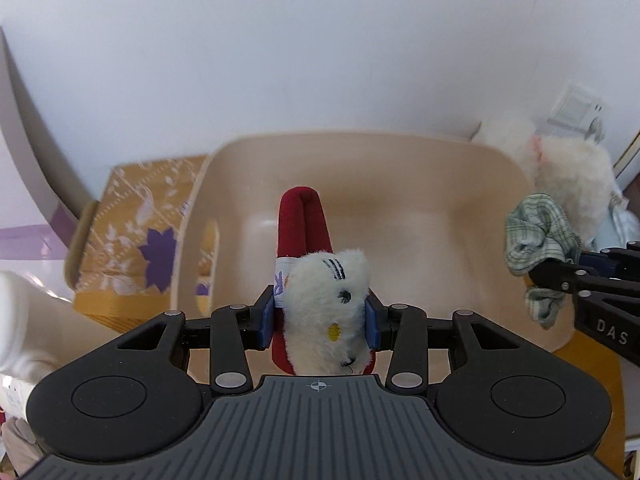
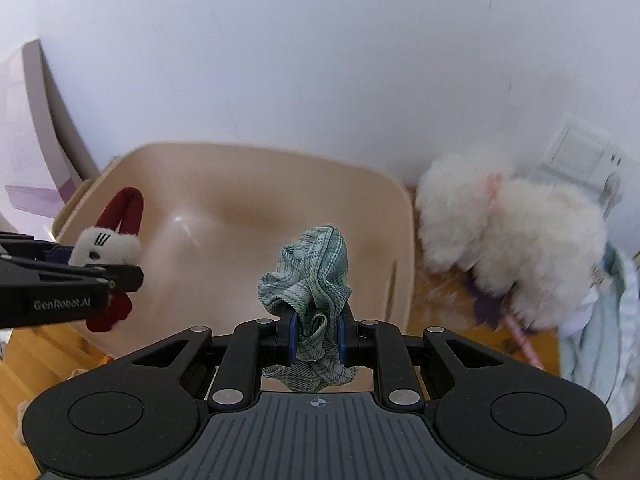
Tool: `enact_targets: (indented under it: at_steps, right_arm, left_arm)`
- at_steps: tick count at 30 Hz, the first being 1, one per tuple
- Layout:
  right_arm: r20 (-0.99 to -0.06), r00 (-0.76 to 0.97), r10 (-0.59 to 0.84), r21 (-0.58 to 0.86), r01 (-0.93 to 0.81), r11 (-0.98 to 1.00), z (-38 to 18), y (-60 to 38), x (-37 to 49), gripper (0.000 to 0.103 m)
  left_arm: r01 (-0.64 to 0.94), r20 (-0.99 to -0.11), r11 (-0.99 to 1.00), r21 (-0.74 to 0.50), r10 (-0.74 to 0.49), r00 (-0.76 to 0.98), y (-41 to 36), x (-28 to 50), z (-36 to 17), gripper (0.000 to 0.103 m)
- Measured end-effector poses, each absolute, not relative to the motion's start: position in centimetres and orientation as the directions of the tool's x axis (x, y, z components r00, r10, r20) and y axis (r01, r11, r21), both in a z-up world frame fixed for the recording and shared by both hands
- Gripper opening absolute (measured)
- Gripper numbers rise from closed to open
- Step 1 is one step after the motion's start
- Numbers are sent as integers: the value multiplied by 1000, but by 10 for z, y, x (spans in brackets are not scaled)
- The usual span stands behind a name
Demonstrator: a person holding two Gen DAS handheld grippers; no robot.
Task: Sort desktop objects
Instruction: 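Carry both items to the beige basket and open both tools to drop them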
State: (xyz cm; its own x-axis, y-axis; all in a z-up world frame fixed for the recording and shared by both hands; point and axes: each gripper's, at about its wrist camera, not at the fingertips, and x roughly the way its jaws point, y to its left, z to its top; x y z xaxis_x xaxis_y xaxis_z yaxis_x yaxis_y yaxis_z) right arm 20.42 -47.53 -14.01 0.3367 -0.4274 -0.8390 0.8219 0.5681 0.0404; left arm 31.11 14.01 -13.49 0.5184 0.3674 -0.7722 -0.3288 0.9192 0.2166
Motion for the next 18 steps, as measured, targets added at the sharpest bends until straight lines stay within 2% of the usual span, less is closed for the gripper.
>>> enact_targets:
  at_steps: [6, 7, 8, 9, 13, 14, 18]
  right_arm:
    - [-869, 295, -397, 24, 827, 561, -160, -476, 215, 19]
    - [-870, 292, -397, 20, 826, 563, -161, -475, 216, 24]
    - [-870, 288, -401, 15, 827, 563, -161, -474, 217, 42]
    - [-867, 284, -409, 8, 829, 559, -160, -473, 217, 48]
    - [-859, 295, -419, 15, 832, 555, -154, -471, 215, 51]
    - [-855, 297, -425, 13, 832, 555, -152, -469, 213, 56]
    - [-831, 323, -452, 21, 831, 555, -137, -464, 205, 68]
  left_arm:
    - [-322, -810, 913, 252, 381, 446, 147, 320, -159, 43]
    - [-323, -822, 912, 252, 378, 427, 149, 321, -163, 44]
    - [-327, -831, 911, 252, 377, 408, 151, 321, -166, 44]
    - [-327, -833, 910, 255, 379, 403, 152, 320, -168, 46]
    - [-295, -816, 908, 298, 402, 415, 145, 317, -168, 60]
    - [-293, -810, 908, 300, 405, 424, 144, 316, -166, 66]
    - [-319, -790, 903, 289, 413, 453, 141, 312, -154, 70]
